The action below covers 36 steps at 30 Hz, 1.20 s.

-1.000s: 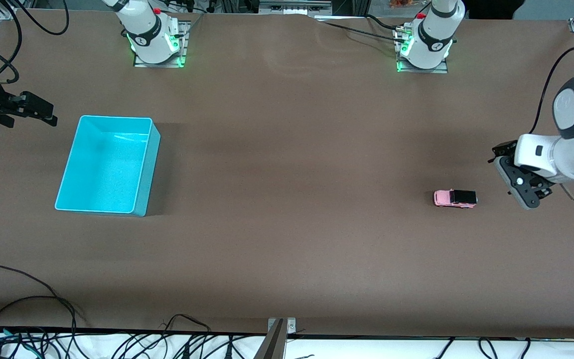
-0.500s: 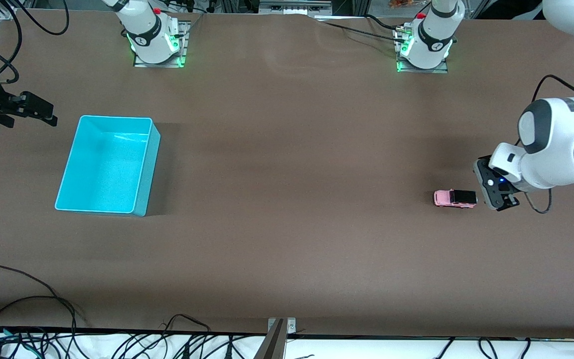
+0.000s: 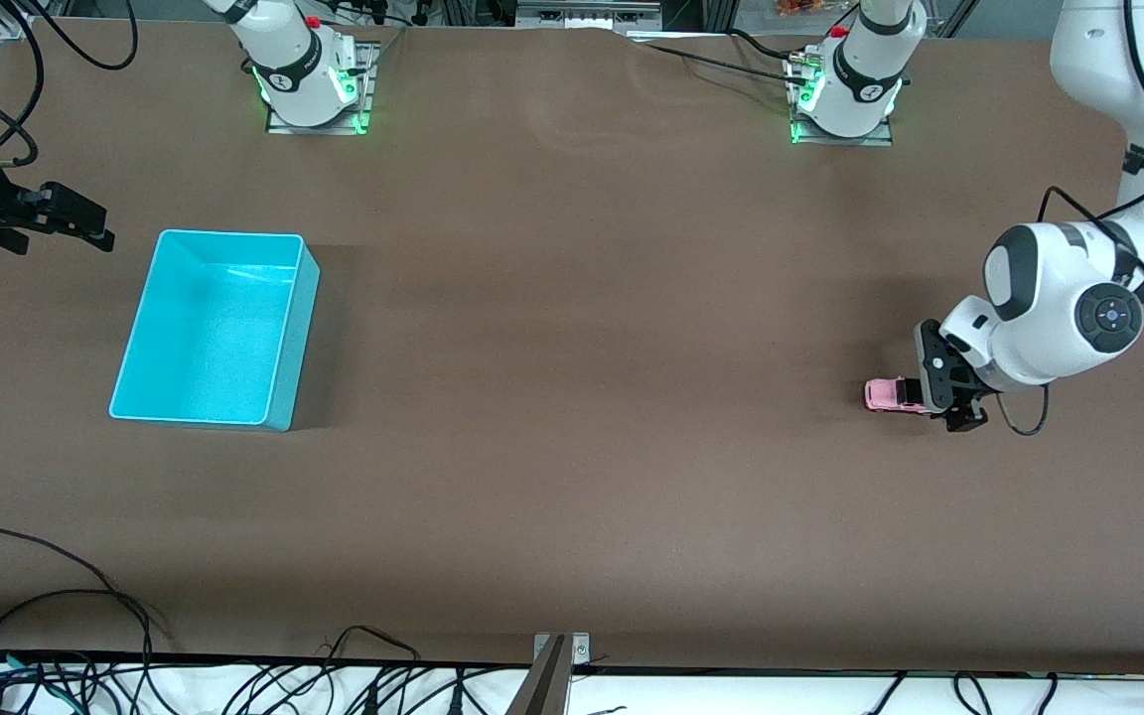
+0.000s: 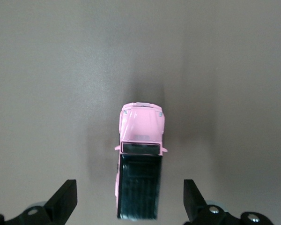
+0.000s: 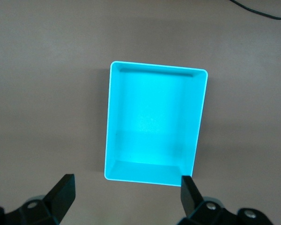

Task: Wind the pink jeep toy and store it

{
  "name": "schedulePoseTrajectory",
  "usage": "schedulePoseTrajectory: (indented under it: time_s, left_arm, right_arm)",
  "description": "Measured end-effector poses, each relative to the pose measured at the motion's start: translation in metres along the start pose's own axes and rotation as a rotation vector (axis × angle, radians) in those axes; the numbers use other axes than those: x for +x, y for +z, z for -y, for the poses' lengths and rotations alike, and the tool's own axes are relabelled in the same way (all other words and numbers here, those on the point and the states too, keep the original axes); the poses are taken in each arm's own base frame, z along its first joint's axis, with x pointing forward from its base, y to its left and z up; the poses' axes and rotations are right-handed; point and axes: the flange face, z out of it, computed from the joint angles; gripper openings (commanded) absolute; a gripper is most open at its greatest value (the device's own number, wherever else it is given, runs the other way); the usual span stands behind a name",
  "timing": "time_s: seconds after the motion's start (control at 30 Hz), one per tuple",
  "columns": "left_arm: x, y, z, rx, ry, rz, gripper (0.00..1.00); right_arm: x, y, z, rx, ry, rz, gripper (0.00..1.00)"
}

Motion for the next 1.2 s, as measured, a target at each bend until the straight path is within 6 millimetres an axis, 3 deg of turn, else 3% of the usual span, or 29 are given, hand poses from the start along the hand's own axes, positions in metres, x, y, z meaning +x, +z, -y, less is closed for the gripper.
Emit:
schedulePoseTrajectory:
  time_s: [0.07,0.5,0.57,0.73,0.83,1.2]
  left_arm:
    - [-0.004,0.021,0.000,-0.010,0.027,-0.003,1.00]
    - [-0.013,0.042,-0.003,-0.007,0.025,-0.005,0.96]
    - [-0.013,0.046,-0.004,-0.003,0.026,-0.005,0.84]
    - [-0.012,0.051,-0.008,0.001,0.028,-0.005,0.27]
    - [-0.012,0.052,-0.008,0.002,0.030,-0.005,0.03]
    - [-0.012,0.051,-0.008,0.005,0.035,-0.005,0.00]
  right_arm:
    - [0.000,0.000,0.000,0.000,0.000,0.000,1.00]
    - [0.000,0.000,0.000,0.000,0.000,0.000,1.00]
    - [0.000,0.000,0.000,0.000,0.000,0.000,1.00]
    - [0.000,0.000,0.000,0.000,0.000,0.000,1.00]
    - [0.000,0.000,0.000,0.000,0.000,0.000,1.00]
    - [0.000,0.000,0.000,0.000,0.000,0.000,1.00]
